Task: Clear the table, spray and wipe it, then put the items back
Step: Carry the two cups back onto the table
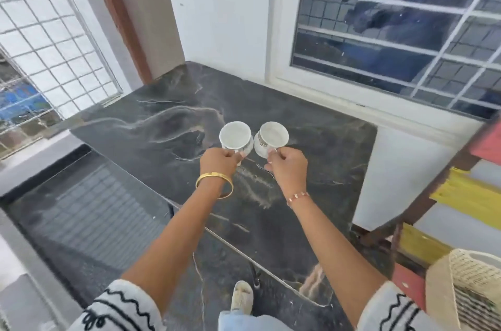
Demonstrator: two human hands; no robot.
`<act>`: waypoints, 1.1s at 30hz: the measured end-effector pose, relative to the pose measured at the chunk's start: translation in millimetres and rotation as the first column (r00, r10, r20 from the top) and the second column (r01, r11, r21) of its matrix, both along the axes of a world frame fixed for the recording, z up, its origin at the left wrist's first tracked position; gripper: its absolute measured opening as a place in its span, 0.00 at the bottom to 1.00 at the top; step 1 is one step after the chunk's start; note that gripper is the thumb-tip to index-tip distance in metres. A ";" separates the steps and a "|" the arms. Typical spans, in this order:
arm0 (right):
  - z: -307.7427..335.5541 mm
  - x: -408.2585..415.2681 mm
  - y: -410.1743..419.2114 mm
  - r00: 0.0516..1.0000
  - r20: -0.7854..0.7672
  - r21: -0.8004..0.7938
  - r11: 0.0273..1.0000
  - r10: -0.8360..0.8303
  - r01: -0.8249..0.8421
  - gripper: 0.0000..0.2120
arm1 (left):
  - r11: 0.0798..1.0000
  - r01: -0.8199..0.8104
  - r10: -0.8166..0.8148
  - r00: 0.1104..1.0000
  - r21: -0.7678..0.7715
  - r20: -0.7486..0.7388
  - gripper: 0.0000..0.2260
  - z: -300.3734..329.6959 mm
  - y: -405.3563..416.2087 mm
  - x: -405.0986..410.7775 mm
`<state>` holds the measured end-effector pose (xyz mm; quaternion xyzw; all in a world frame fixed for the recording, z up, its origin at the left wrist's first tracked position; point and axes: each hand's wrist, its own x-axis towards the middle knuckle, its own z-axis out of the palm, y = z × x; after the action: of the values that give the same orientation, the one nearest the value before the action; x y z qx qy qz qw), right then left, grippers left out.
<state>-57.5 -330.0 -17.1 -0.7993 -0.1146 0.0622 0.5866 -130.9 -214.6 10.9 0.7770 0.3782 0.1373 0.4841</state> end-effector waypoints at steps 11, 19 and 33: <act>-39.7 38.0 117.9 0.998 -0.029 -0.107 0.993 -0.053 0.049 0.17 | 0.999 -0.013 0.007 0.993 -0.050 -0.121 0.10 -36.8 130.4 60.5; -53.4 46.1 160.7 0.986 -0.069 -0.198 0.971 -0.151 0.135 0.15 | 0.995 0.060 -0.075 0.978 -0.084 -0.194 0.12 -56.3 192.9 79.9; -74.8 34.8 220.1 0.868 -0.087 -0.301 0.843 -0.489 0.445 0.14 | 0.956 0.291 -0.294 0.949 -0.044 -0.115 0.14 -79.1 287.0 98.6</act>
<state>-22.7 -109.9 -91.9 -0.8679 0.1413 -0.0036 0.4761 -32.3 72.5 -68.1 0.8249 0.2889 0.0121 0.4857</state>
